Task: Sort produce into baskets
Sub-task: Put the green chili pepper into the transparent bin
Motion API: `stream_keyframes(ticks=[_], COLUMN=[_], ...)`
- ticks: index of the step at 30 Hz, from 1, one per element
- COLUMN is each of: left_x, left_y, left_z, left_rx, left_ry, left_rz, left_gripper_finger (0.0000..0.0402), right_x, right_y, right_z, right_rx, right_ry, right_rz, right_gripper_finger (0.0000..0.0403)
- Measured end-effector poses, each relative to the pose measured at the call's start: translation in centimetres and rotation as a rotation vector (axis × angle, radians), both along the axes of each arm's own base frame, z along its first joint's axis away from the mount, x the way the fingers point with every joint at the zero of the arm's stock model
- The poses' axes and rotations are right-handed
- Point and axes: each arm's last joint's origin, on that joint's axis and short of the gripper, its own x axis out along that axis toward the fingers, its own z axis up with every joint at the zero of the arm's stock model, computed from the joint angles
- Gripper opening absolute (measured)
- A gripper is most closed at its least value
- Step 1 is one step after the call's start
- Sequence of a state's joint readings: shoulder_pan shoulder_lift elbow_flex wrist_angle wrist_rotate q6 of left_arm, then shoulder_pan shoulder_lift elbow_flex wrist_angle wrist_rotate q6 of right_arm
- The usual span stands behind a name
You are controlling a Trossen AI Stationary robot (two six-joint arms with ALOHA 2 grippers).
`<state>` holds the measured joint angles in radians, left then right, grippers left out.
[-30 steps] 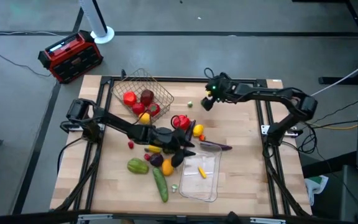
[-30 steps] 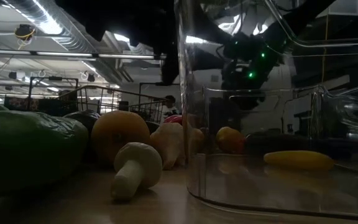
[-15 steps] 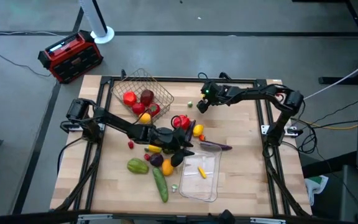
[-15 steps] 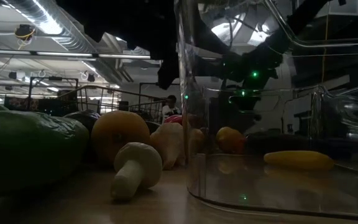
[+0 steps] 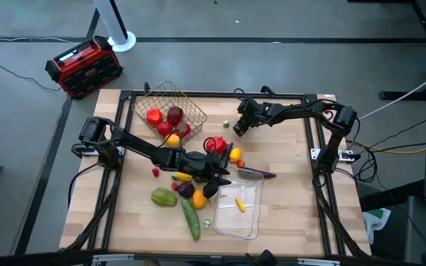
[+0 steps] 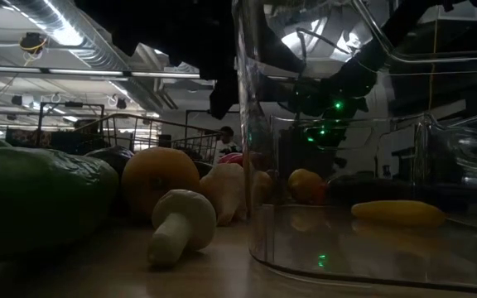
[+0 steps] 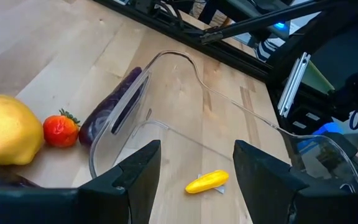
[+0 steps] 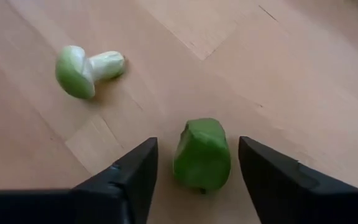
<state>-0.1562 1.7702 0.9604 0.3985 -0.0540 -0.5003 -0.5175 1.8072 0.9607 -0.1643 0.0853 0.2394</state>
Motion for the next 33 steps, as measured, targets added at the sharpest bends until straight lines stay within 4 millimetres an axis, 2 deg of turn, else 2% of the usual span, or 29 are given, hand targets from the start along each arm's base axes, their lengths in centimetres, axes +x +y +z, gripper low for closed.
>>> stream_keyframes(ticks=[8,15,20,25,30,33], left_x=[0.0,0.0,0.0,0.0,0.0,0.0], left_y=[0.0,0.0,0.0,0.0,0.0,0.1], left_z=[0.0,0.0,0.0,0.0,0.0,0.0], left_rx=[-0.001,-0.001,0.000,0.010,0.036,0.051], left_ry=[0.000,0.000,0.001,0.000,-0.003,-0.004], left_rz=[0.001,0.001,0.000,-0.004,-0.016,-0.018], left_gripper_finger=[0.0198,0.0198,0.0198,0.0198,0.0198,0.0198], right_x=[0.0,-0.2,-0.7,-2.0,-3.4,-3.7], right_y=[0.1,0.3,0.6,1.3,2.8,4.5], right_z=[0.0,0.5,2.7,5.9,8.8,10.2], right_rx=[0.025,0.043,0.017,-0.011,0.089,0.164], right_ry=[-0.013,-0.016,-0.046,-0.082,-0.169,-0.228], right_rz=[0.018,0.029,0.038,0.059,0.156,0.258], right_gripper_finger=[0.0152,0.0123,0.0121,0.0120,0.0120,0.0120])
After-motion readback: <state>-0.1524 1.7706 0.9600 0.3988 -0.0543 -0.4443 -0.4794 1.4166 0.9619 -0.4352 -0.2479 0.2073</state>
